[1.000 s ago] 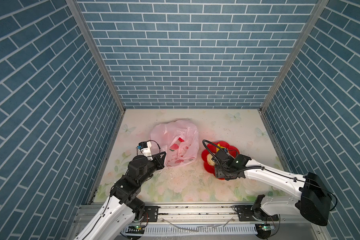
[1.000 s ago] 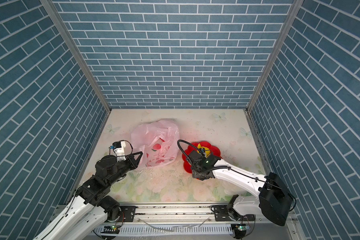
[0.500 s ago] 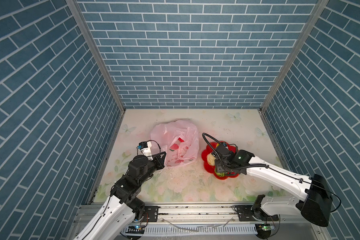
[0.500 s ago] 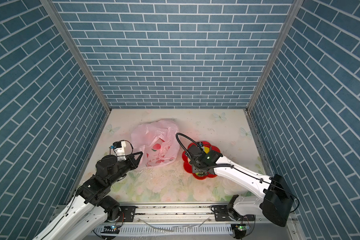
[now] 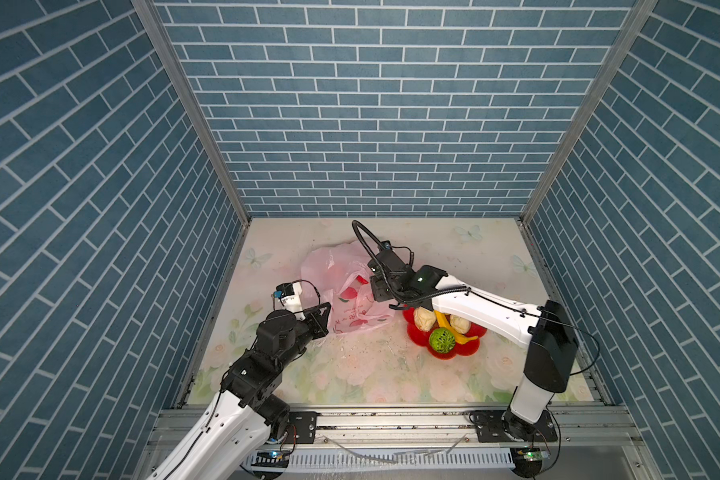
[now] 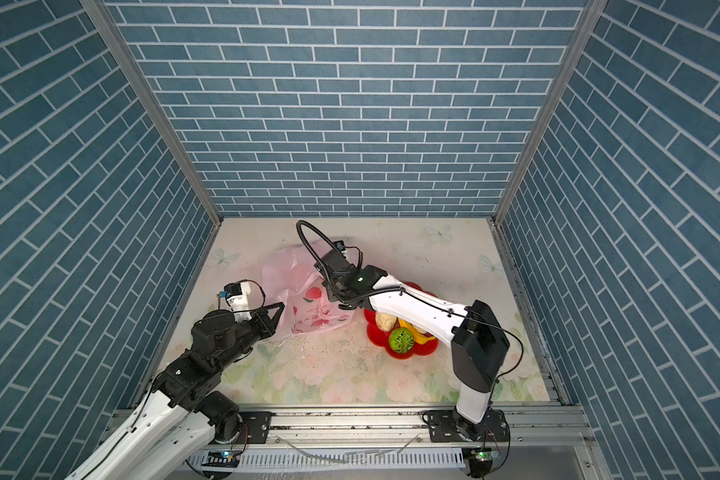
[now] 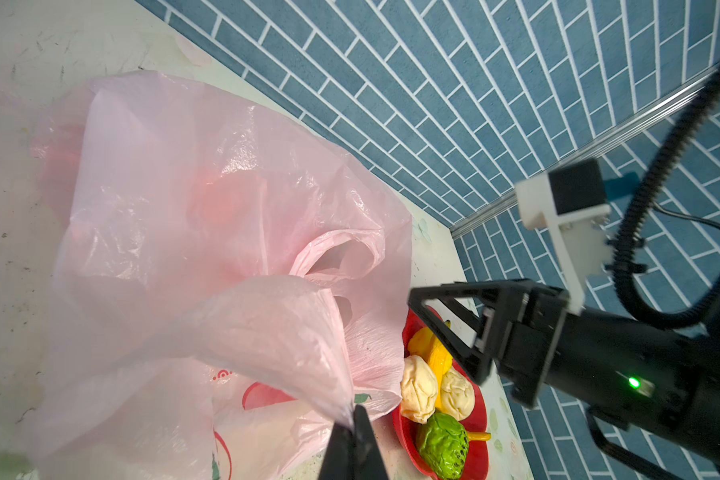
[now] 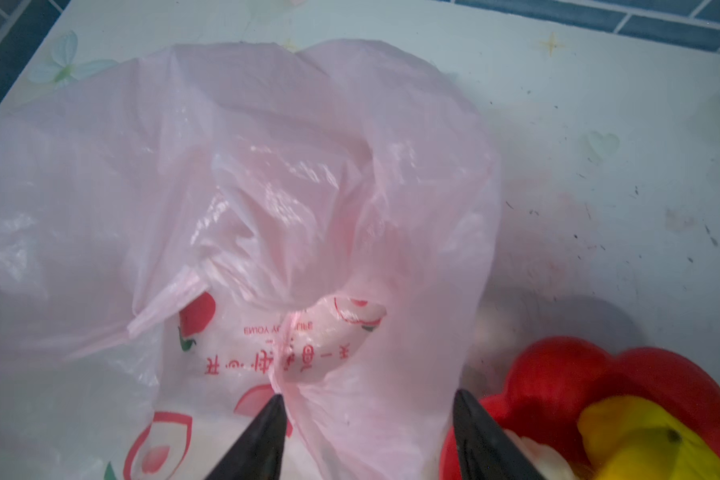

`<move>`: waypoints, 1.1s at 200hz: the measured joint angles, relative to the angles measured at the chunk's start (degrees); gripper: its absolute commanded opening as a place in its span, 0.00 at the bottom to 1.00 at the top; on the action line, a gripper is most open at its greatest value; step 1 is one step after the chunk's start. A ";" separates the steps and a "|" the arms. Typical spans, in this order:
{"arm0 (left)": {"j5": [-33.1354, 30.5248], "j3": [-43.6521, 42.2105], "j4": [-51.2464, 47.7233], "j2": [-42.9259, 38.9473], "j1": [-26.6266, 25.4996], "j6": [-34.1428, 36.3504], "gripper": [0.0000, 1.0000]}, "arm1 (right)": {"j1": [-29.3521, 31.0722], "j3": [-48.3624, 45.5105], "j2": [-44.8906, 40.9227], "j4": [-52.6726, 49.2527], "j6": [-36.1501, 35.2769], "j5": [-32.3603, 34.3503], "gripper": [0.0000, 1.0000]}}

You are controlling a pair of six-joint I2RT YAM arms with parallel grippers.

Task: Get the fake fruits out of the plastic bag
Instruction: 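Raise the right gripper and move it to the bag mouth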

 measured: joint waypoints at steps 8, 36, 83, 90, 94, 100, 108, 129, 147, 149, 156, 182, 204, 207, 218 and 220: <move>0.02 0.00 0.00 -0.39 0.00 -0.15 0.00 | 0.00 2.03 2.25 0.39 -0.79 -0.11 0.67; 0.02 -0.02 -0.13 -2.05 0.00 -0.83 0.00 | 0.00 7.45 7.93 0.07 -3.19 -0.24 0.68; -0.04 -0.15 -1.11 -4.76 0.00 -1.64 0.00 | -0.02 13.90 12.61 -0.83 -5.64 0.26 0.67; -0.04 -0.17 -1.29 -4.94 0.00 -1.81 0.00 | -0.09 14.43 12.94 -0.85 -5.86 0.63 0.64; -0.04 -0.24 -1.29 -5.05 0.00 -1.86 0.00 | -0.17 14.71 13.20 -0.83 -5.95 0.87 0.63; -0.04 -0.35 -1.31 -5.20 0.00 -1.97 0.00 | -0.22 15.04 13.51 -0.81 -5.99 1.22 0.61; -0.04 -0.52 -1.38 -5.40 0.00 -2.05 0.00 | -0.33 15.63 14.03 -0.85 -6.43 1.79 0.58; -0.22 -1.14 -1.36 -5.70 0.00 -2.19 0.00 | -0.81 17.88 15.76 -1.01 -8.00 2.62 0.41; -0.74 -1.92 -1.29 -5.68 0.00 -2.27 0.00 | -1.22 20.61 17.18 -1.36 -9.88 2.58 0.25; -0.83 -2.01 -1.25 -5.64 0.00 -2.25 0.00 | -1.25 20.94 17.29 -1.40 -10.62 2.58 0.24; -1.14 -2.36 -1.09 -5.49 0.00 -2.27 0.00 | -1.29 21.81 17.42 -1.53 -11.56 2.34 0.20; -2.36 -3.41 0.57 -4.57 0.00 -2.29 0.00 | -1.66 25.07 17.42 -2.75 -15.17 0.17 0.11; -3.39 -3.82 1.66 -4.09 0.00 -2.29 0.00 | -1.62 26.01 17.27 -3.04 -18.38 -3.54 0.05; -3.54 -3.85 1.81 -4.07 0.00 -2.29 0.00 | -1.60 26.01 17.27 -3.15 -18.62 -4.07 0.04; -3.96 -3.89 2.40 -4.02 0.00 -2.29 0.00 | -1.55 26.01 17.25 -3.50 -20.41 -6.47 0.01; -4.04 -3.89 2.51 -4.02 0.00 -2.29 0.00 | -1.55 26.01 17.22 -3.54 -20.79 -6.91 0.00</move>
